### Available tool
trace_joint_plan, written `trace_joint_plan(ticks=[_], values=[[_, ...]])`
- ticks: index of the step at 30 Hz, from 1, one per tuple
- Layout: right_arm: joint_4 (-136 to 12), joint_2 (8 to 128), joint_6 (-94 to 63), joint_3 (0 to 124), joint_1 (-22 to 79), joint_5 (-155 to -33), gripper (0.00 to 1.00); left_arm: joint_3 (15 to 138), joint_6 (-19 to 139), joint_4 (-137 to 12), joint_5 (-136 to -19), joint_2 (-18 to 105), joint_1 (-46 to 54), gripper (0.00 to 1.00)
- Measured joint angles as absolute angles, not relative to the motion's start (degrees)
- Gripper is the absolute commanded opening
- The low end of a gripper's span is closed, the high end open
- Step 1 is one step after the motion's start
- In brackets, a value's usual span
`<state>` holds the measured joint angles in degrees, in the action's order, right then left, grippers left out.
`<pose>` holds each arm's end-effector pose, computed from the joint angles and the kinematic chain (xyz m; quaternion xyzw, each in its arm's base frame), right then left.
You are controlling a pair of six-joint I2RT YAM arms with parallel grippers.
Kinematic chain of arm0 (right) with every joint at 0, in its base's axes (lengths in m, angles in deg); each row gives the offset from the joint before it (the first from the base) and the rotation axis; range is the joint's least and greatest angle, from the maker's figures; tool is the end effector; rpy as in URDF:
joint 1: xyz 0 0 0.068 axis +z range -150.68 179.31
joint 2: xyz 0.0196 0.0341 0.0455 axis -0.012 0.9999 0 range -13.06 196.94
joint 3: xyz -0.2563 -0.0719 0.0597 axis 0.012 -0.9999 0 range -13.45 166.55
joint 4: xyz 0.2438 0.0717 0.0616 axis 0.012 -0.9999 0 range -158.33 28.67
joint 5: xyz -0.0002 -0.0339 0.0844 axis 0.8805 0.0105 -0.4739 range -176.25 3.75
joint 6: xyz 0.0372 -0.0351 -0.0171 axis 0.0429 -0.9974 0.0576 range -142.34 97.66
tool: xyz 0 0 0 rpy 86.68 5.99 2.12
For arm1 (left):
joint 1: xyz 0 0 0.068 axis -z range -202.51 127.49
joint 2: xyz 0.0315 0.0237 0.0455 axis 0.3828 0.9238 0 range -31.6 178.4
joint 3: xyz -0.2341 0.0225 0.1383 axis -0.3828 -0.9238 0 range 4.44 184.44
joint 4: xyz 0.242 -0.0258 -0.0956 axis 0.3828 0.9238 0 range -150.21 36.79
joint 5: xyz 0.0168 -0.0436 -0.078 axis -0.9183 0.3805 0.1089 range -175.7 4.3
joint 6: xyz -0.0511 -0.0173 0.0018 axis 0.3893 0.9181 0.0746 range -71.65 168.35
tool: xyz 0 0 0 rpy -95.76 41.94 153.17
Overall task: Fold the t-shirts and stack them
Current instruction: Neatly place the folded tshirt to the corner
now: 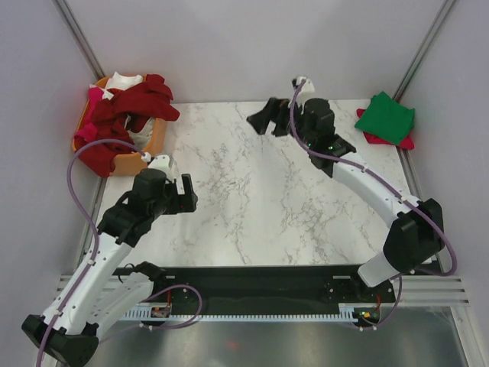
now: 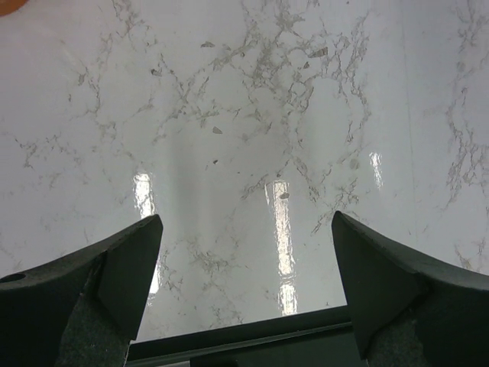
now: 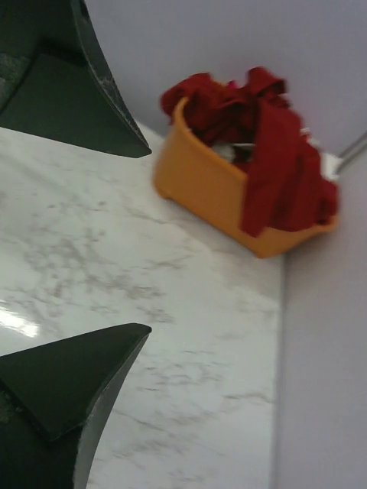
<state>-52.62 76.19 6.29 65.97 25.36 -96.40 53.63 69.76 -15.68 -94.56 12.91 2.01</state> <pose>0.3363 0.1713 0.3926 -0.0459 0.7125 0.3763 0.5905 0.1432 -0.0592 0.3084 -0.0082 0.9036 -0.1003 0.4163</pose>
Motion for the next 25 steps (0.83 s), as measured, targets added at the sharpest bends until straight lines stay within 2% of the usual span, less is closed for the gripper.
trace_joint_plan(ticks=[6, 12, 25], values=[[-62.15, 66.68, 7.05, 50.06, 36.46, -94.68, 0.98, 59.01, 69.76, -15.57, -99.89, 11.47, 2.01, 1.0], [-62.1, 54.83, 8.3, 41.62, 47.8, -94.26, 0.98, 58.57, 69.81, -15.81, -104.33, 10.07, 2.01, 1.0], [-66.02, 52.6, 7.77, 37.23, 48.44, -91.2, 0.98, 54.64, 69.92, -15.26, -106.67, 8.91, 2.01, 1.0]])
